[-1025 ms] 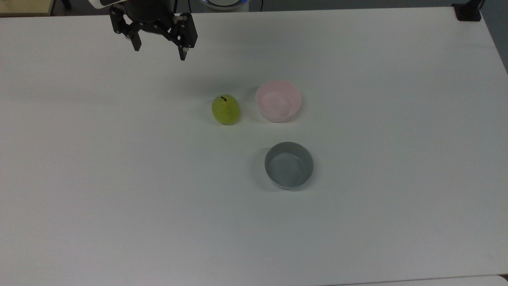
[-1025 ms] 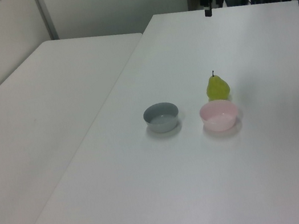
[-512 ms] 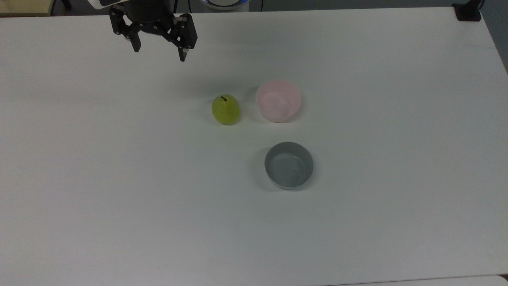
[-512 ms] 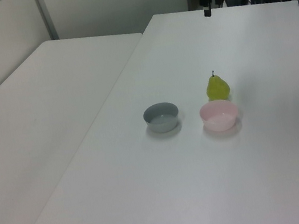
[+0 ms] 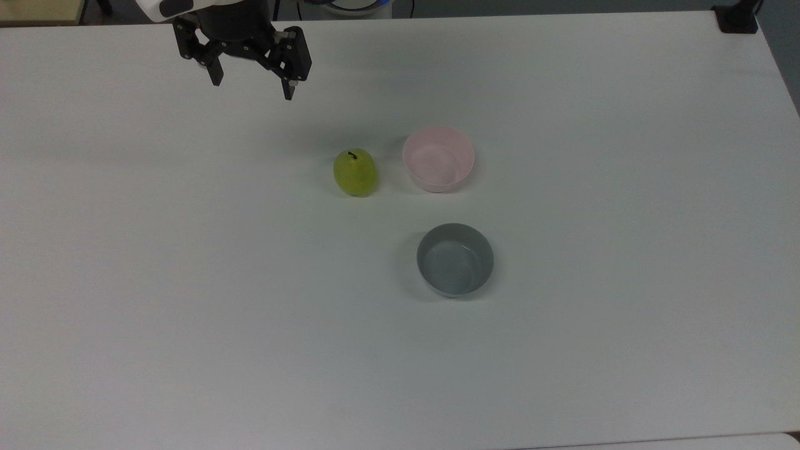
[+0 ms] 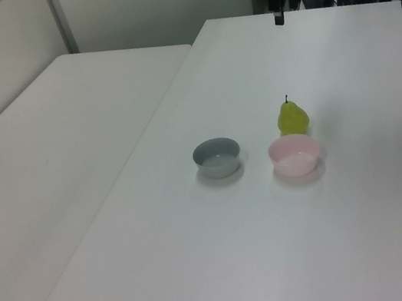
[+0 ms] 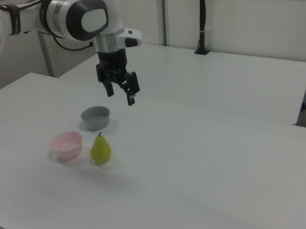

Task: Place the pear in the bowl

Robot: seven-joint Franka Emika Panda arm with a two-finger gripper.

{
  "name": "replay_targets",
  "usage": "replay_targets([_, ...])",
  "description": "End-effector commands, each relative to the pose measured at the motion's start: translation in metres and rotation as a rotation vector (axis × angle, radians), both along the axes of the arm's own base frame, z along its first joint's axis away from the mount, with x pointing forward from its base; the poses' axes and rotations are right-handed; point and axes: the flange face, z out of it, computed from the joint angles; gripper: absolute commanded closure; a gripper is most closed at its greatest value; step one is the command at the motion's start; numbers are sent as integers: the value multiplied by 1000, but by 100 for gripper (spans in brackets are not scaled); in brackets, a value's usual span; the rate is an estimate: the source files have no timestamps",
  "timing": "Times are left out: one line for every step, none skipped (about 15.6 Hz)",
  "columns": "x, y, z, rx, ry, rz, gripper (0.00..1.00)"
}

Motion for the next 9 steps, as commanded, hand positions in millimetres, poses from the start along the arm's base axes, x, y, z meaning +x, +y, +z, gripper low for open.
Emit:
replay_targets([1, 5, 0, 6, -8, 53, 0])
replay_targets([1, 12, 2, 9, -10, 65, 0])
replay_targets([0, 19, 3, 11, -7, 75, 0])
replay_targets([-1, 27, 5, 12, -9, 89, 0])
replay_targets([0, 46, 4, 13, -4, 119, 0])
replay_targets([0, 60, 3, 14, -4, 139, 0])
replay_targets([0, 71, 1, 14, 0, 151, 0])
replay_targets([-1, 83, -6, 14, 14, 168, 0])
replay_targets([-2, 93, -11, 13, 22, 186, 0])
